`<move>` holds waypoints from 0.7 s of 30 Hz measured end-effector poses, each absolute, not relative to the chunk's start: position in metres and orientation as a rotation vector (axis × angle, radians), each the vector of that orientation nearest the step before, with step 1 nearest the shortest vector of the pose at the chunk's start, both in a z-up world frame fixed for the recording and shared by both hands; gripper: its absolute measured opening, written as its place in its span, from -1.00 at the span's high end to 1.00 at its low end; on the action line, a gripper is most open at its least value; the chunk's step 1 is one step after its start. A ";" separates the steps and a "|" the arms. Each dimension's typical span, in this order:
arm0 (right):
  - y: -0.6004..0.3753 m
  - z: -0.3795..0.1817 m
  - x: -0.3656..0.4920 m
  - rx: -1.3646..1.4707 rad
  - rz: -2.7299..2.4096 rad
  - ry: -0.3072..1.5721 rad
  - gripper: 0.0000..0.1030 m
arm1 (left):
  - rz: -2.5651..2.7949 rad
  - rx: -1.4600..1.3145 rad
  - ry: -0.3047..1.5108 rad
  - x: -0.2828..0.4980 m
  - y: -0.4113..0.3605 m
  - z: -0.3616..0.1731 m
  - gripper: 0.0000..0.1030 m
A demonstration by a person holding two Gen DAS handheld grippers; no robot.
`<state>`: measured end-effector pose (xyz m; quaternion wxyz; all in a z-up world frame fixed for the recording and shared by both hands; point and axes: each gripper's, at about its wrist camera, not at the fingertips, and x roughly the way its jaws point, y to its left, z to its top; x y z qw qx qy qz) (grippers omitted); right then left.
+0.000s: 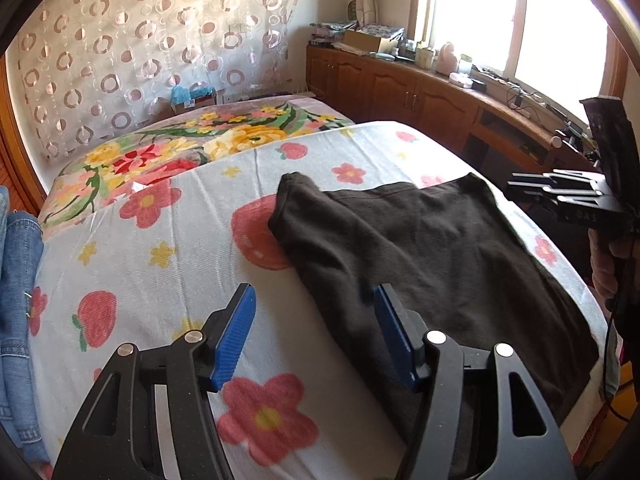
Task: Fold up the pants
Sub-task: 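Withdraw the open right gripper from the folded shorts, then reach the left gripper to the folded shorts' waistband and close on it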
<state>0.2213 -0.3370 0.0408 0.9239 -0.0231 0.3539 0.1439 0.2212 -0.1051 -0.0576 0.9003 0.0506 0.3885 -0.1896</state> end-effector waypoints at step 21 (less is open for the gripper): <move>-0.344 0.034 0.108 -0.014 0.324 0.729 0.38 | -0.444 0.140 0.779 0.139 -0.114 -0.051 -0.18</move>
